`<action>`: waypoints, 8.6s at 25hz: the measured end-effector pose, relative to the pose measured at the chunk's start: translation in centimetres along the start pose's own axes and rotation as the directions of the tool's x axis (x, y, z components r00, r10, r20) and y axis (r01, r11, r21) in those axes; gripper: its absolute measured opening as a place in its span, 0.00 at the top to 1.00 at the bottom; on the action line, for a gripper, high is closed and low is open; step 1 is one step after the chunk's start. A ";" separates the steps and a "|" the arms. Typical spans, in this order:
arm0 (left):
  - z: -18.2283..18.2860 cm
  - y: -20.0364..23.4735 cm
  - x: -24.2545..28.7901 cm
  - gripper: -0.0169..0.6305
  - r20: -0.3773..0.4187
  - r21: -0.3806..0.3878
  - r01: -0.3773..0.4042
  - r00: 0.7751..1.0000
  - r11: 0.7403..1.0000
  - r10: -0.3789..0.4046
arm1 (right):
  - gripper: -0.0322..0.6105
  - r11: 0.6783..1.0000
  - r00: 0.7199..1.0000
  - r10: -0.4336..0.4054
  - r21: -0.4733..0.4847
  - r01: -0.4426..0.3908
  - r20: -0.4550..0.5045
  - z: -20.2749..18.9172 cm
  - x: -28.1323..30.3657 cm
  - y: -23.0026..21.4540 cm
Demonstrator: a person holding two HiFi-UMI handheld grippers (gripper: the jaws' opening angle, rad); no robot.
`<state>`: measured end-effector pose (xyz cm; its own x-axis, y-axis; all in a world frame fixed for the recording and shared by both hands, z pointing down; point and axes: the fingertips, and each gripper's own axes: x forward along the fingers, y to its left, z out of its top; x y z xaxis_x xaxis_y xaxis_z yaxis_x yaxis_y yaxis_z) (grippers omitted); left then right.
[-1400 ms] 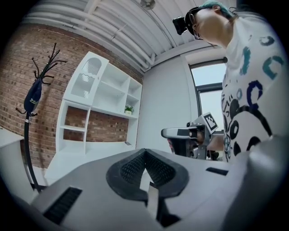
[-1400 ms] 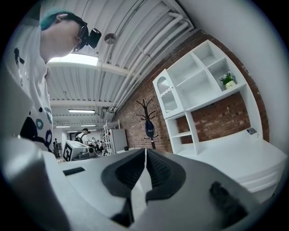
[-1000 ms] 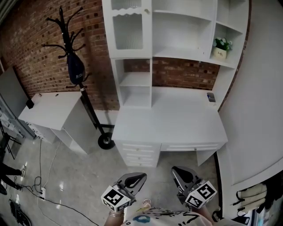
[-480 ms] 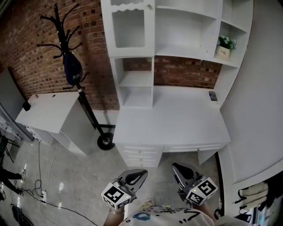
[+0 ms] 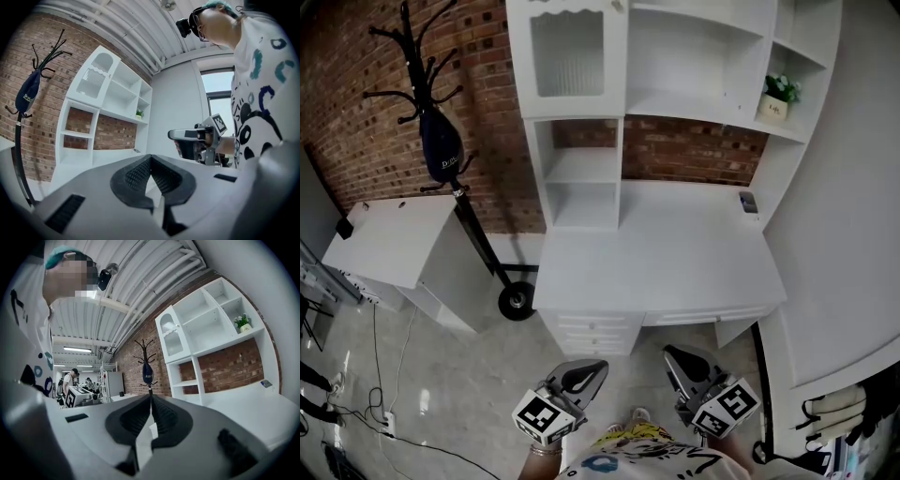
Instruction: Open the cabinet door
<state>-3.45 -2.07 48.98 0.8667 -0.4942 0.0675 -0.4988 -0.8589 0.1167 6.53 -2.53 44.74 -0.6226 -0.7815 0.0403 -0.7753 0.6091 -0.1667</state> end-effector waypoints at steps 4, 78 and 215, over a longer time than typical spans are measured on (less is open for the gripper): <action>-0.3 1.1 0.7 0.95 -0.011 -0.009 -0.003 1.000 1.000 0.003 | 0.90 1.000 1.000 -0.002 0.020 0.003 -0.006 -0.3 1.1 -1.1; 16.2 31.9 23.0 0.95 0.130 0.181 -0.125 0.986 0.976 0.102 | 0.91 0.986 0.968 0.164 -0.002 -0.167 0.191 13.3 27.5 -24.2; 19.3 34.4 2.6 0.95 0.197 0.135 -0.605 0.792 0.784 0.578 | 0.91 0.602 0.601 0.798 -0.088 -0.793 0.043 18.2 41.9 -5.0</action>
<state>-18.37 -35.46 34.01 0.3987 -0.9141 -0.0743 -0.9159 -0.3928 -0.0829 -13.72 -40.75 29.37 -0.9884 0.0107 -0.1517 0.0178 0.9988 -0.0457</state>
